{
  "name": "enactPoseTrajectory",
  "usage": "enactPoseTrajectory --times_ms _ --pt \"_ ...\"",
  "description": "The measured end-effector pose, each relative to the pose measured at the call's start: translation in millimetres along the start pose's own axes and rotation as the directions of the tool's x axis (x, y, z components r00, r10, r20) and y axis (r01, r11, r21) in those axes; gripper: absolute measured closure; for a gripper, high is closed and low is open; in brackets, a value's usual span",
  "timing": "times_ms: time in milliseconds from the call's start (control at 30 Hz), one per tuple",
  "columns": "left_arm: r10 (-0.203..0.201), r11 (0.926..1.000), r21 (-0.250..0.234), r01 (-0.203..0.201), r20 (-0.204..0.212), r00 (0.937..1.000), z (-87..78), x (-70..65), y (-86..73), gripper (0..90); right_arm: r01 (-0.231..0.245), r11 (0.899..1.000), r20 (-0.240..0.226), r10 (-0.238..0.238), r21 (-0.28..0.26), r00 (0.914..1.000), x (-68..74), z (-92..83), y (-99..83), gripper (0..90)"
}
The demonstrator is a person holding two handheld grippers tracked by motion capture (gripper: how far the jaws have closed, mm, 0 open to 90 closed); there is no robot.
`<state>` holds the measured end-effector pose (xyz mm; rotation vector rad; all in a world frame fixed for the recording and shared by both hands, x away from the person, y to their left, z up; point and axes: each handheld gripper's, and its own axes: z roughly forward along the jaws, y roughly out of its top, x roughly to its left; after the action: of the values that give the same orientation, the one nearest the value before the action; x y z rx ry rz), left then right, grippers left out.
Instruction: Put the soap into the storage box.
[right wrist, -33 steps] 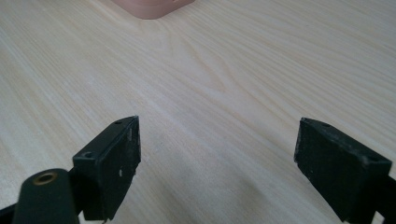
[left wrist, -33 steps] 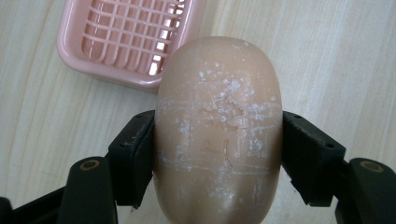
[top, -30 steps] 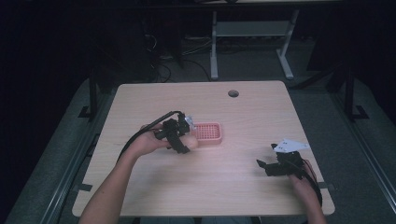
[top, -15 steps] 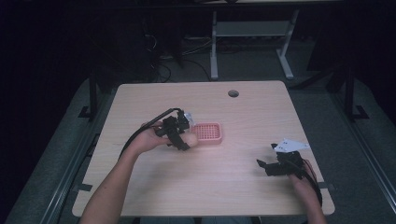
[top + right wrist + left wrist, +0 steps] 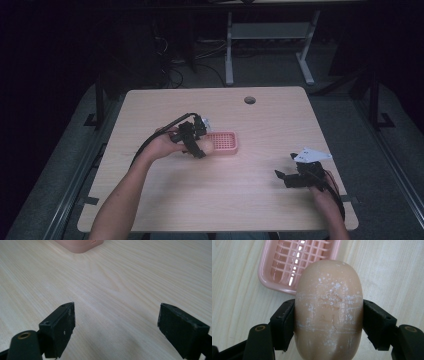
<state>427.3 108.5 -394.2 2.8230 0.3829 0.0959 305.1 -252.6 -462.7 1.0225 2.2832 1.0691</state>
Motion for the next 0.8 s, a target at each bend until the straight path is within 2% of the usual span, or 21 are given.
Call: enactPoseTrajectory --times_ms 267,800 --pt "0.015 0.9999 0.005 -0.015 -0.008 0.9999 0.0 2.3 10.5 32.1 -0.005 1.000 0.001 0.005 -0.004 1.0000 -0.2 -1.1 0.2 13.9" --pt "0.008 0.9999 0.011 -0.008 0.003 1.0000 0.2 14.2 21.0 32.2 -0.015 1.000 -0.003 0.014 -0.011 0.9999 -1.0 -1.8 0.1 13.9"
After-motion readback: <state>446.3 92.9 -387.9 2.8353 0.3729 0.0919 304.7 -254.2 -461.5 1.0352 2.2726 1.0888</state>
